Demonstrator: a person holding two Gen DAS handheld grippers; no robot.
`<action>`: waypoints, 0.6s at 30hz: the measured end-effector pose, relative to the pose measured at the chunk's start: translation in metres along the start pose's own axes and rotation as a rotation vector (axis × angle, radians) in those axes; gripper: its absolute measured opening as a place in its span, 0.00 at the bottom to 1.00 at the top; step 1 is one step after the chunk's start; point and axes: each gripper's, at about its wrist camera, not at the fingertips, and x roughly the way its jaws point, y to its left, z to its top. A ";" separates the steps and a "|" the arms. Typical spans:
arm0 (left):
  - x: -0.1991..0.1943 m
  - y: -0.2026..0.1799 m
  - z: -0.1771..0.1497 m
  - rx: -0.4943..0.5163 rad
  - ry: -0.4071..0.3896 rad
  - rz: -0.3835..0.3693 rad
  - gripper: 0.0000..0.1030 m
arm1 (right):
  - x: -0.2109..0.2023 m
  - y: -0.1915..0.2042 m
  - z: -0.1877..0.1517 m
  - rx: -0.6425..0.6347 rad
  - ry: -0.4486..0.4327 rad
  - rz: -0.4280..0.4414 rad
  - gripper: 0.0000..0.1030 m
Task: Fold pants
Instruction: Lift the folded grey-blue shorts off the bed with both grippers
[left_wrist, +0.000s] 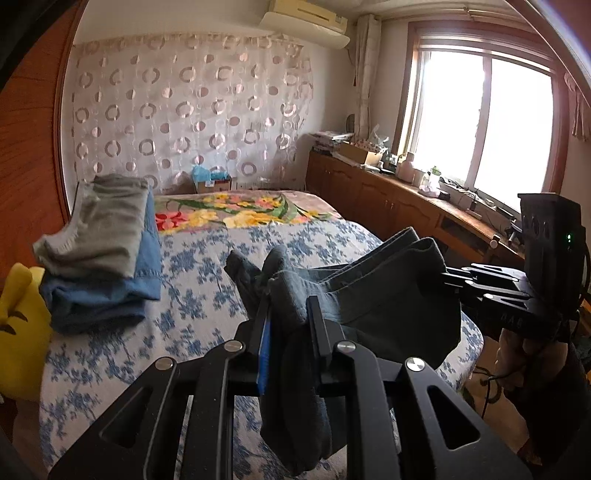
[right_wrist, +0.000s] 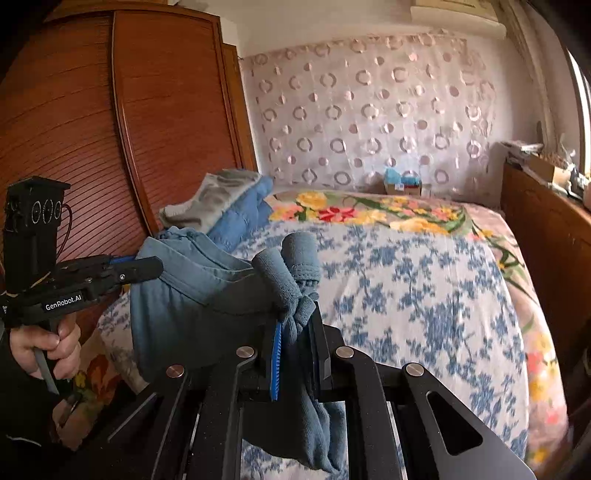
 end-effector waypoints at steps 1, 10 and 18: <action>0.000 0.002 0.003 0.002 -0.004 0.003 0.18 | 0.003 0.000 0.003 -0.006 -0.003 0.000 0.12; 0.003 0.018 0.017 -0.010 -0.028 0.029 0.18 | 0.020 0.001 0.026 -0.050 -0.027 0.019 0.12; 0.008 0.043 0.031 -0.043 -0.029 0.066 0.18 | 0.045 0.001 0.046 -0.087 -0.030 0.044 0.12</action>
